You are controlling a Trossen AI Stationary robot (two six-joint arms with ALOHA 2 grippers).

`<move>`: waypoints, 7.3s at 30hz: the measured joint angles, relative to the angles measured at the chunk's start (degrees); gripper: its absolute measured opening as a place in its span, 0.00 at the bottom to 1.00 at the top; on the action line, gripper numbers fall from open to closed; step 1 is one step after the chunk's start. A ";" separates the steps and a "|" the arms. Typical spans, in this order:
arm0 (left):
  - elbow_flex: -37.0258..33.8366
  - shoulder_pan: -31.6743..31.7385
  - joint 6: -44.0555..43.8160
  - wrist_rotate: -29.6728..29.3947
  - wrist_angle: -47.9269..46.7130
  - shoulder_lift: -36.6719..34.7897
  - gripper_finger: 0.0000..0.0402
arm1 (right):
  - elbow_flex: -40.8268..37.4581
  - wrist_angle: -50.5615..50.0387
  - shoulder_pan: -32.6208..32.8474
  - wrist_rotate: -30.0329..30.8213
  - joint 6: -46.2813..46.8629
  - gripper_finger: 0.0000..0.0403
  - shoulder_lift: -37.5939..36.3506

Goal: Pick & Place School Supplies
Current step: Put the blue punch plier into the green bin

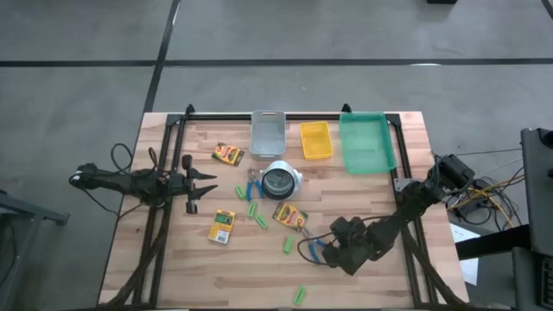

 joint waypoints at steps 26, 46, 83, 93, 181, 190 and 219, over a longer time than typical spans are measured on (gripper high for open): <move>0.00 -0.02 -0.01 0.00 0.33 0.00 0.33 | -0.26 2.49 0.00 -3.40 -0.44 0.75 2.03; 0.00 -0.01 0.00 0.00 0.35 0.00 0.33 | 0.79 3.38 -0.09 -2.68 2.28 0.74 2.27; 0.00 -0.01 -0.01 0.00 0.35 0.00 0.33 | 0.72 0.48 -0.06 -5.91 -3.89 0.07 3.34; 0.00 -0.02 0.00 0.00 0.36 0.00 0.33 | 0.72 0.70 -0.02 -5.42 -4.20 0.07 3.20; 0.00 -0.02 0.00 0.00 0.37 0.02 0.33 | -0.68 -25.06 -84.69 -11.81 -48.50 0.07 -24.12; 0.00 0.00 -0.02 0.00 0.39 0.02 0.33 | -0.68 -19.68 -90.31 -17.67 -51.29 0.07 -18.57; 0.00 -0.02 0.00 0.00 0.37 0.00 0.33 | -0.70 -18.45 -94.29 -18.40 -54.71 0.19 -8.70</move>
